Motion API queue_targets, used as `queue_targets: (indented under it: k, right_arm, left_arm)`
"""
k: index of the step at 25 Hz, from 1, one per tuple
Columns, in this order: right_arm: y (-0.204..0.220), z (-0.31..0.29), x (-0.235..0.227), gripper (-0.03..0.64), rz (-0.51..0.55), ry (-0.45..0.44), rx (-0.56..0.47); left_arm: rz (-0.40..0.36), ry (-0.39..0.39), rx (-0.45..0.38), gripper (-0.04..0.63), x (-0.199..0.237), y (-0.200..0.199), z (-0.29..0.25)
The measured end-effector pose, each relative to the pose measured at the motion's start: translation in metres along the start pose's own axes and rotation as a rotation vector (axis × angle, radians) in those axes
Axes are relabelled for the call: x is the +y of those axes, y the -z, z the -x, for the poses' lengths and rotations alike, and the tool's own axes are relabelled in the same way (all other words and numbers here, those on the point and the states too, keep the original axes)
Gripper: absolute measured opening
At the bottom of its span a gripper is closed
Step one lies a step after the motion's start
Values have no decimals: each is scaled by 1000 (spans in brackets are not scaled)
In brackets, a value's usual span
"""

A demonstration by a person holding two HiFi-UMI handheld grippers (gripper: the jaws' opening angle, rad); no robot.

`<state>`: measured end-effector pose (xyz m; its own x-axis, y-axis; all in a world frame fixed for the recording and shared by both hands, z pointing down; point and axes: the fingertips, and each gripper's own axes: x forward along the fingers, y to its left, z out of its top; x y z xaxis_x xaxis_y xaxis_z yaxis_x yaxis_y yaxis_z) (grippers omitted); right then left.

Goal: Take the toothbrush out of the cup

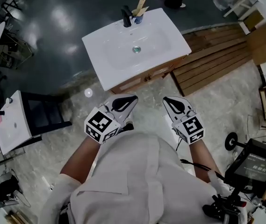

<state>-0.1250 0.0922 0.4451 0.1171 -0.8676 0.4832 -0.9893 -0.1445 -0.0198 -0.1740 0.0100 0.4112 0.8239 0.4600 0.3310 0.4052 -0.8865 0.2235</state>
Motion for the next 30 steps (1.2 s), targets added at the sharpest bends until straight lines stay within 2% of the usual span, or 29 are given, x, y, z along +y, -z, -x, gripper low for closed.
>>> queue_targets:
  k: [6,10,17,19,26,30]
  right_arm:
    - [-41,-49,-17,6,-12,52,-37]
    - [-54,-68,-22,6,-4,55,-25]
    - [-67,-97,-63,12,17,32,-27]
    - [-71,-107,-81,35,28,12,-30]
    - [-90,-130,-167,48,85,-81,-36]
    - [-100,-140,-216,48,109,-130,-45]
  left_arm:
    - [-31,54,0,6,62,-11,2]
    - [-35,39,-19,8,89,-21,0]
    - [-83,-27,-28,39,133,-44,-30]
    - [-92,-58,-27,45,150,-52,-44]
    - [-94,-183,-18,64,208,-90,-106]
    - [-122,-249,12,78,239,-111,-143]
